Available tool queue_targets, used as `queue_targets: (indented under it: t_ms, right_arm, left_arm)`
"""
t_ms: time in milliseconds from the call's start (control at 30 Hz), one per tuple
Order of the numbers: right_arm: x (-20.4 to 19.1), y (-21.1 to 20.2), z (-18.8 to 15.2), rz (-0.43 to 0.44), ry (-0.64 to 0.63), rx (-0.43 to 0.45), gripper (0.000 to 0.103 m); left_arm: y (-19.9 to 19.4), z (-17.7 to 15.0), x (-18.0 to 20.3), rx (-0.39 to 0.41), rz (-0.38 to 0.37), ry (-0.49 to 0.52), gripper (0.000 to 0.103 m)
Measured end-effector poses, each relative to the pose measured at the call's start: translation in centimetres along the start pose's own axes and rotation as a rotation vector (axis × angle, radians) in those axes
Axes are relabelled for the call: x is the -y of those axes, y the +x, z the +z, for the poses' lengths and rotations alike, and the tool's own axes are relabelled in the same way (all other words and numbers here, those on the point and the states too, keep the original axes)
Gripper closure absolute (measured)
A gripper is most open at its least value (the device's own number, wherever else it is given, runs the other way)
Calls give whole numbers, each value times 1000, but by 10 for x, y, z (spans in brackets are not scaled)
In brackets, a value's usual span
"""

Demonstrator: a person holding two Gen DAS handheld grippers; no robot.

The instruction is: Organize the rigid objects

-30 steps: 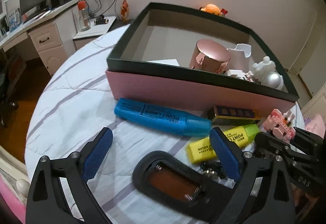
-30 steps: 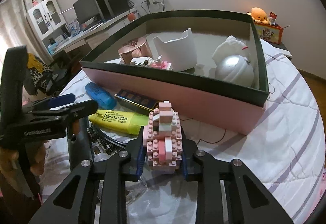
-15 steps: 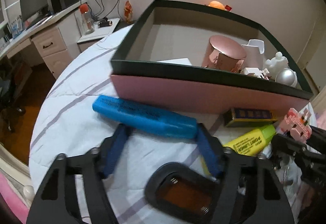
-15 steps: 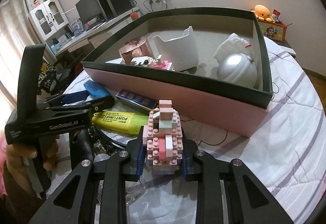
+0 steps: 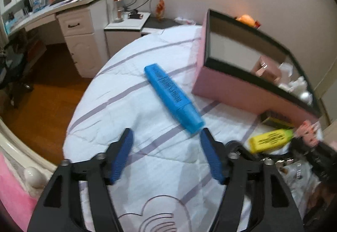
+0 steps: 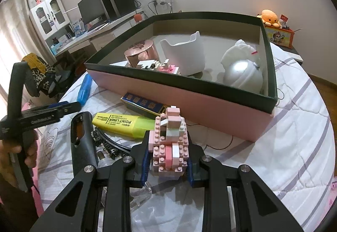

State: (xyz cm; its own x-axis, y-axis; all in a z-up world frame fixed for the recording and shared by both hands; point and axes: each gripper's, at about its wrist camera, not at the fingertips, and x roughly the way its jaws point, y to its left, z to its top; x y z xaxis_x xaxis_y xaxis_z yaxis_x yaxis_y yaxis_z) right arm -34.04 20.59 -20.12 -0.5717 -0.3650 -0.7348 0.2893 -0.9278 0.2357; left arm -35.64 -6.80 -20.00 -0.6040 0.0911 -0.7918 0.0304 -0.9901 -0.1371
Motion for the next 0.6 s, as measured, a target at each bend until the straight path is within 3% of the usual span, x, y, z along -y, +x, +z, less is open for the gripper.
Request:
queue_targets:
  t_ms: [167, 233, 300, 367, 433, 600]
  right_arm:
    - [-1, 0, 0, -3, -7, -1, 75]
    - [0, 0, 1, 3, -3, -2, 75]
    - [1, 1, 1, 5, -2, -3, 75]
    - [2, 1, 1, 8, -3, -4, 75]
    - [2, 1, 2, 11, -1, -4, 75]
    - [0, 0, 2, 1, -9, 2, 76]
  left_arm:
    - [23, 14, 15, -7, -7, 12, 23]
    - [35, 18, 21, -12, 49, 41, 25]
    - [40, 22, 26, 5, 90, 73, 31]
    - [39, 22, 24, 24, 97, 81, 58]
    - [36, 22, 18, 29, 77, 82, 74]
    - [24, 11, 2, 23, 10, 88, 76]
